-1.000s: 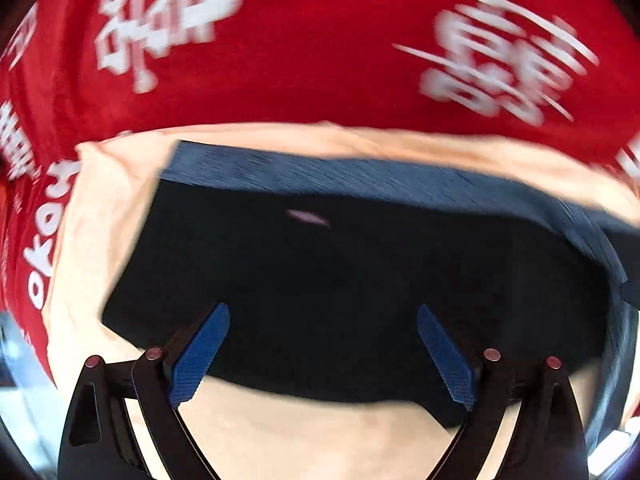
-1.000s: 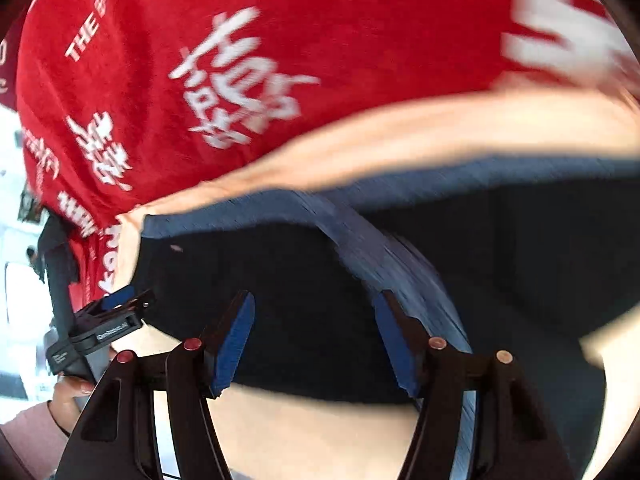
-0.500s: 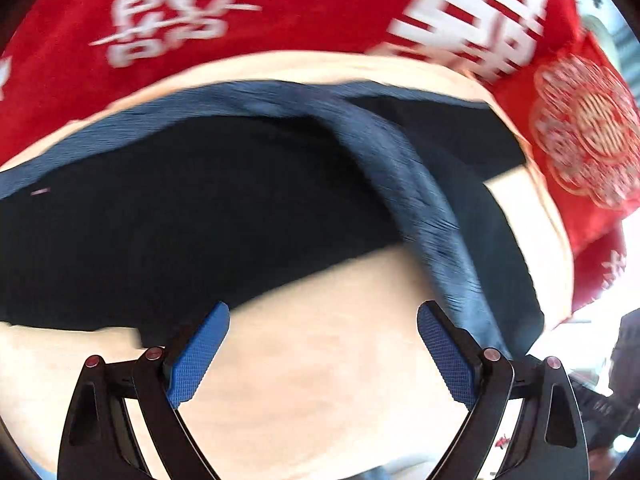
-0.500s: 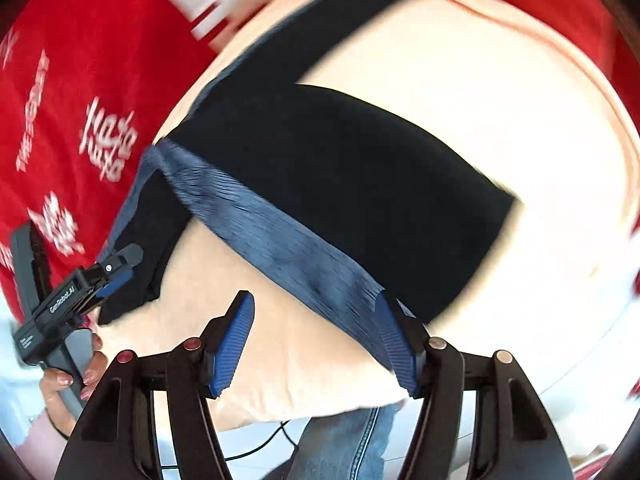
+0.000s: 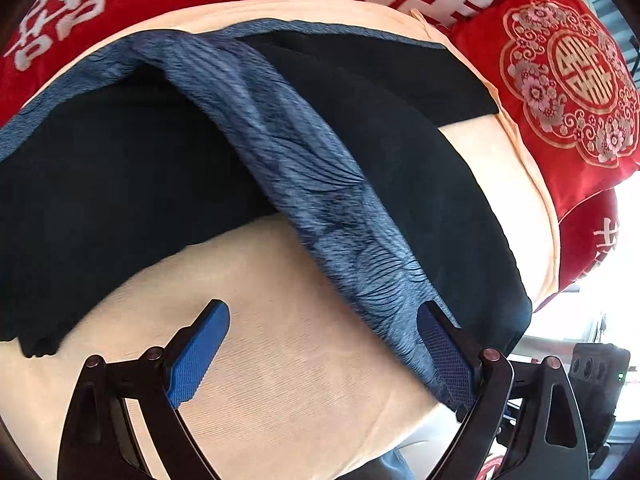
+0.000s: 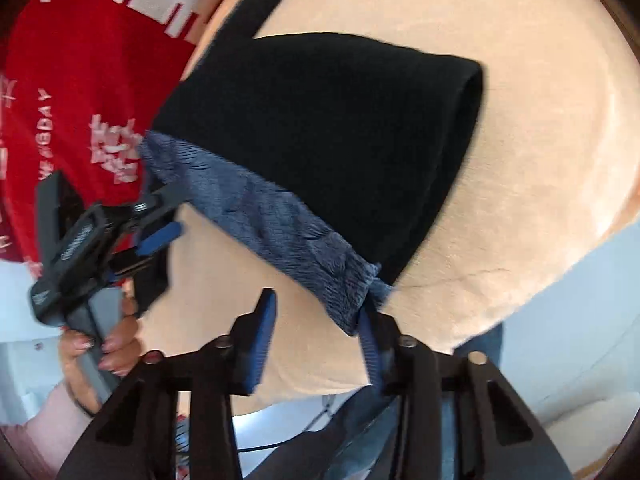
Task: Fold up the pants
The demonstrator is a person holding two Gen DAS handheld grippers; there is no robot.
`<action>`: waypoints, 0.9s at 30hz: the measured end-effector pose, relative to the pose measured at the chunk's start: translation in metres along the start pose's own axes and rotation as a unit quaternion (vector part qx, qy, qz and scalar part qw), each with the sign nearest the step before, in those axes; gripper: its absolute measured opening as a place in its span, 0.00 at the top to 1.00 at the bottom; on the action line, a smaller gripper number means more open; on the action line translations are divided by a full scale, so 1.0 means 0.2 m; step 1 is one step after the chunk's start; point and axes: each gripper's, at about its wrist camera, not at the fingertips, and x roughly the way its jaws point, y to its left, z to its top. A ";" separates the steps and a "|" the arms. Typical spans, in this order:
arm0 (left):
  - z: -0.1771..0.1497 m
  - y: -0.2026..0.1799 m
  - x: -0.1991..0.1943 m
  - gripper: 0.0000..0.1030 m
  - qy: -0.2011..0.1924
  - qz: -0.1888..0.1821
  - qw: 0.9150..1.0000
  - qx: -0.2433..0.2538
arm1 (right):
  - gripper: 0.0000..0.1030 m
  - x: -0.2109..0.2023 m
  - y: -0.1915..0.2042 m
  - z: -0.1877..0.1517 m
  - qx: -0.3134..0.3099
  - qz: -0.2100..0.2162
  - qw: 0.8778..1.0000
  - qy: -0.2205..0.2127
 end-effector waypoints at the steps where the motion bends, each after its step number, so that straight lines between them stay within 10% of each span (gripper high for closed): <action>1: 0.00 -0.01 0.01 0.08 0.002 0.000 1.000 0.000 | 0.61 0.01 0.00 0.00 -0.007 0.010 1.000 0.007; 5: 0.01 -0.04 0.05 0.17 0.008 0.004 1.000 -0.002 | 0.70 0.05 0.01 0.04 -0.029 0.021 0.999 0.040; 7: 0.02 -0.05 0.04 0.34 0.010 -0.003 1.000 -0.007 | 0.97 0.07 0.00 0.06 -0.025 0.020 0.998 0.056; 11: 0.06 -0.02 0.06 0.90 0.034 -0.061 0.997 -0.046 | 0.97 0.01 0.02 0.13 -0.015 0.046 0.997 0.062; 27: 0.49 -0.21 -0.21 0.90 -0.057 -0.082 0.993 -0.070 | 0.97 -0.31 0.45 0.85 -0.097 0.128 0.987 0.024</action>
